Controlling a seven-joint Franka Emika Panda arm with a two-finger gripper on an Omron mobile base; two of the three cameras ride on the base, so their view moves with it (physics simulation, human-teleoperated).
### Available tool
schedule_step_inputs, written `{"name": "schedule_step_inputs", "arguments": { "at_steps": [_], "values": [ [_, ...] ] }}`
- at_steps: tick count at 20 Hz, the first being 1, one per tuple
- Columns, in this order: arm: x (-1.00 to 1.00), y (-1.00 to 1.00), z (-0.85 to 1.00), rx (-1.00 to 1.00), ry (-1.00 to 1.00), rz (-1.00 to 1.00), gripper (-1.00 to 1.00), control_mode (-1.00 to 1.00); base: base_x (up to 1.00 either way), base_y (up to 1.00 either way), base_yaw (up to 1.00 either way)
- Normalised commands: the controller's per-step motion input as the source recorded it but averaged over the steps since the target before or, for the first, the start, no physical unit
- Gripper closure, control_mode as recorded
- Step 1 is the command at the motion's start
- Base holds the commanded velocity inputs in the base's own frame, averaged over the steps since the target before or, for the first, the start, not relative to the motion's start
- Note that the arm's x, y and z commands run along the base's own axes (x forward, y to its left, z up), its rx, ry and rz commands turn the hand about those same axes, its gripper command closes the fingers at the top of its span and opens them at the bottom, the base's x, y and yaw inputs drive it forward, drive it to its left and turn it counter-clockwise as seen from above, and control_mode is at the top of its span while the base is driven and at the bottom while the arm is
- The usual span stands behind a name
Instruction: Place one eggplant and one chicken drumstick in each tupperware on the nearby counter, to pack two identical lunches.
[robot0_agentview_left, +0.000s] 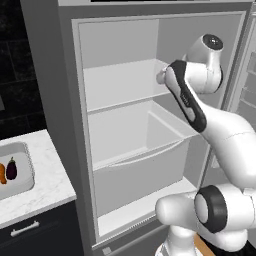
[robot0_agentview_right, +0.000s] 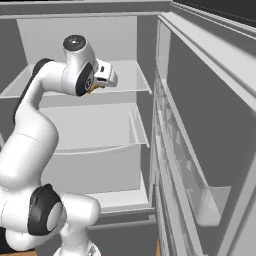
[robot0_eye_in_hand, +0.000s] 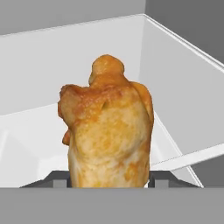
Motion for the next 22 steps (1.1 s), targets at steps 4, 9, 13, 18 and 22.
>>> {"name": "schedule_step_inputs", "arguments": {
  "at_steps": [4,9,13,18,22],
  "values": [
    [-1.0,0.0,0.0,-0.11,0.16,0.0,1.0,-1.0,0.0,0.0,0.0],
    [-1.0,0.0,-0.35,-0.03,0.25,0.0,1.0,-1.0,0.0,0.0,0.0],
    [-1.0,0.0,-0.64,0.0,0.23,0.0,1.0,-1.0,0.0,0.0,0.0],
    [-1.0,0.0,-0.61,0.0,0.14,0.0,1.0,-1.0,0.0,0.0,0.0],
    [-1.0,0.02,-0.37,0.0,0.0,0.0,1.0,-1.0,0.0,0.0,0.0]
  ]
}}
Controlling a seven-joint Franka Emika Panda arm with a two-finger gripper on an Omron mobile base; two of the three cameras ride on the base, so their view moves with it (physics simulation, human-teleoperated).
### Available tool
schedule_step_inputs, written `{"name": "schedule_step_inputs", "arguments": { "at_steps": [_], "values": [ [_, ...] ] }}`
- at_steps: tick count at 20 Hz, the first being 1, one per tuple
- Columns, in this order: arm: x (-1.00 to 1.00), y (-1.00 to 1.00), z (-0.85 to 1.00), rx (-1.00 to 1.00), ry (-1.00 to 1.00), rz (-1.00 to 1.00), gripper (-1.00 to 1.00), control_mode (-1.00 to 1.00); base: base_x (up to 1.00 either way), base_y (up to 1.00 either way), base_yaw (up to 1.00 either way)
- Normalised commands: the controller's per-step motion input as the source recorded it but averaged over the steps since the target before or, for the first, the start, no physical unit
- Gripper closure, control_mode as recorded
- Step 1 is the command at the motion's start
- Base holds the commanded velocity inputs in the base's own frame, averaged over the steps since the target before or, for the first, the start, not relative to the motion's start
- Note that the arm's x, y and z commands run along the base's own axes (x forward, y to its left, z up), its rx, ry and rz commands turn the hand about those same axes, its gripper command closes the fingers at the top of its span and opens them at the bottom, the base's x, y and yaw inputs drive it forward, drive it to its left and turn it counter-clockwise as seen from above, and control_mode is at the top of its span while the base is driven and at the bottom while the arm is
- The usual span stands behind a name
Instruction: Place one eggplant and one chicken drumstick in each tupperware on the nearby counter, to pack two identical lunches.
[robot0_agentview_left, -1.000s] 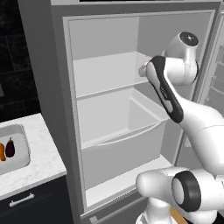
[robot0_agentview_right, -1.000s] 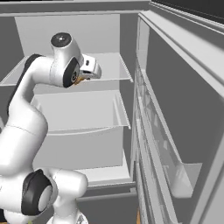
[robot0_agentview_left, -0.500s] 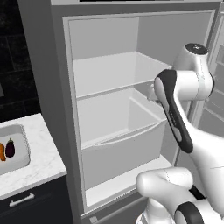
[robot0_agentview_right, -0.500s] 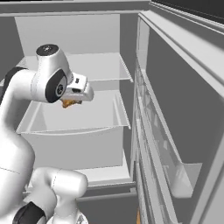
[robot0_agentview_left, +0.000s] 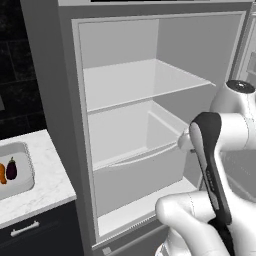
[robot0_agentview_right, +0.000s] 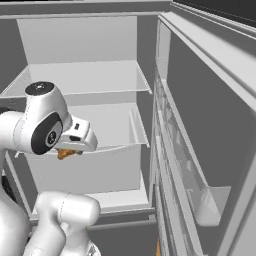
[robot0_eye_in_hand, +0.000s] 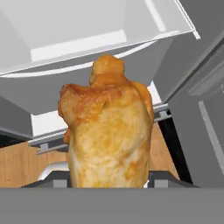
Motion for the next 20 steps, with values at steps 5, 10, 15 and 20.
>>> {"name": "schedule_step_inputs", "arguments": {
  "at_steps": [5,10,15,20],
  "values": [
    [-0.2,0.04,0.0,0.0,-0.01,0.0,1.0,1.0,-0.8,0.55,0.05],
    [0.0,0.0,0.0,0.0,0.0,0.0,1.0,1.0,-1.0,1.0,0.14],
    [0.0,0.0,0.0,0.0,0.0,0.0,1.0,1.0,-0.83,1.0,0.19],
    [0.0,0.0,0.0,0.0,0.0,0.0,1.0,1.0,0.04,0.96,0.26]
  ]
}}
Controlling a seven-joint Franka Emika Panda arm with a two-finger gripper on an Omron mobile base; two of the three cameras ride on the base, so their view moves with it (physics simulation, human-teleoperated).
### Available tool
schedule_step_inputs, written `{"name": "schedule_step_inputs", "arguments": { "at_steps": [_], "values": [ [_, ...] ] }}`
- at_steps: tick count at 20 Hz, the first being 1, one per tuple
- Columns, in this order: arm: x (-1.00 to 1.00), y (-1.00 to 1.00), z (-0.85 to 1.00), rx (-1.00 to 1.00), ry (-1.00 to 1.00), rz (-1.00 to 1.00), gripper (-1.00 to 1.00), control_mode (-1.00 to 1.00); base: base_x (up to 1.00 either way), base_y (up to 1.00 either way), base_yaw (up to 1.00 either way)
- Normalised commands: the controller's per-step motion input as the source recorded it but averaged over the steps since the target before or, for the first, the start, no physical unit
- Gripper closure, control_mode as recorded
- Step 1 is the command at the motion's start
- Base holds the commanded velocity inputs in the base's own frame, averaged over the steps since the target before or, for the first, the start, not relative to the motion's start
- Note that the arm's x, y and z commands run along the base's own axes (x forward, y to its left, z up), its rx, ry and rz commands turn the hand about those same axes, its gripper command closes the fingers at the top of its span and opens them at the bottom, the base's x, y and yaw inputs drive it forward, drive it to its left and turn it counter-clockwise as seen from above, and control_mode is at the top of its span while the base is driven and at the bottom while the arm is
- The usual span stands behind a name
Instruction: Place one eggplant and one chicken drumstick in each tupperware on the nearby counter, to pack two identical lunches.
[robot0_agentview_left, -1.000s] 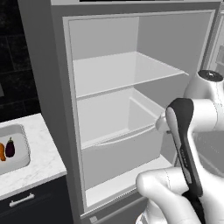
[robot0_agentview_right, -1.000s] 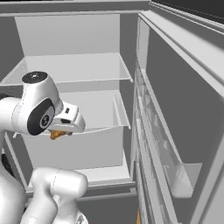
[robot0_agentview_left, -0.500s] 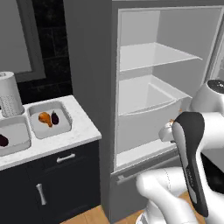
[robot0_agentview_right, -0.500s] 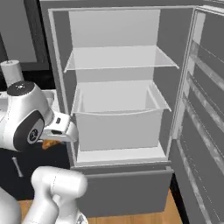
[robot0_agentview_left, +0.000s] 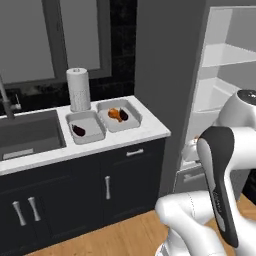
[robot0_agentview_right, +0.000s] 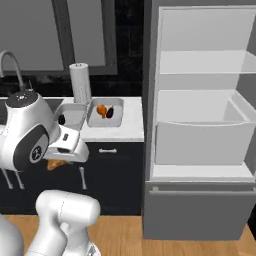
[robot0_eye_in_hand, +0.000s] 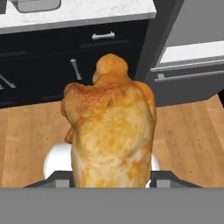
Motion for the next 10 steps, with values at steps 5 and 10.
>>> {"name": "schedule_step_inputs", "arguments": {
  "at_steps": [5,10],
  "values": [
    [0.0,0.0,0.0,0.0,0.0,0.0,1.0,1.0,0.49,0.55,0.21],
    [0.0,0.0,0.0,0.0,0.0,0.0,1.0,1.0,0.72,0.26,0.1]
  ]
}}
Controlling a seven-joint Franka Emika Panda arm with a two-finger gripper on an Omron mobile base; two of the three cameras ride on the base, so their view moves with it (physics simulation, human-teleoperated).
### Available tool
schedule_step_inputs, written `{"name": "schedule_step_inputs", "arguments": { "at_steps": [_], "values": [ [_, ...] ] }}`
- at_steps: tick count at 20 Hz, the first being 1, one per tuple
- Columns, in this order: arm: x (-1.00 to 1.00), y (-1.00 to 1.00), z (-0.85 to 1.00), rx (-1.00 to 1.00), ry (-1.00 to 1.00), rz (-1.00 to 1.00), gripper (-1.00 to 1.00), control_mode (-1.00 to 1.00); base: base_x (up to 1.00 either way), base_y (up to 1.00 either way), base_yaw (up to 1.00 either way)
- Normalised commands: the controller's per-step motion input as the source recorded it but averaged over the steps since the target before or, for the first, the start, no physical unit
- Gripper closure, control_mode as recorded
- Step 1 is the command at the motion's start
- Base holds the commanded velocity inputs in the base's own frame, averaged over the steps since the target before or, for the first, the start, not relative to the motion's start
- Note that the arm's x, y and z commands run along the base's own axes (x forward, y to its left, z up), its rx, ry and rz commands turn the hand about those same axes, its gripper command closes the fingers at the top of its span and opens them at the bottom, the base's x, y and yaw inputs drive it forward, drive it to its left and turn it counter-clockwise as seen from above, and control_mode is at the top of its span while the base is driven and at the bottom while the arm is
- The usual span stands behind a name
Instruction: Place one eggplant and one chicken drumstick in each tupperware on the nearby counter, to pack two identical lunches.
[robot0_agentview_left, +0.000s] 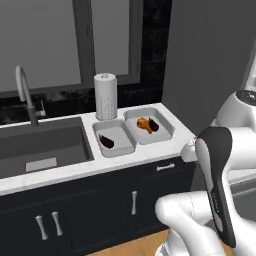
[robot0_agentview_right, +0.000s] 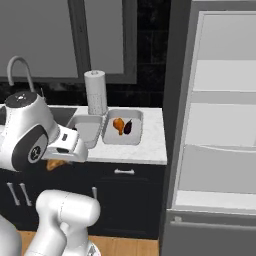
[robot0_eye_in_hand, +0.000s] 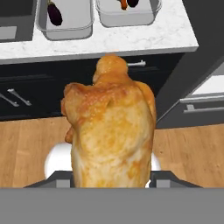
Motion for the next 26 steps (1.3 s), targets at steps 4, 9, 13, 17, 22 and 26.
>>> {"name": "schedule_step_inputs", "arguments": {
  "at_steps": [4,9,13,17,22,26],
  "values": [
    [0.0,0.0,0.0,0.0,0.0,0.0,1.0,1.0,0.67,0.31,0.09],
    [0.0,0.0,0.0,0.0,0.0,0.0,1.0,1.0,0.72,0.4,0.07],
    [0.22,0.12,-0.07,0.0,0.03,0.01,1.0,-1.0,0.55,0.34,0.04],
    [0.99,0.53,-0.48,0.0,0.14,0.05,1.0,-1.0,0.0,0.0,0.0],
    [1.0,0.44,-0.83,0.0,0.11,0.02,1.0,-1.0,0.0,0.0,0.0],
    [1.0,0.18,-0.88,0.0,0.0,0.0,1.0,-1.0,0.0,0.0,0.0]
  ]
}}
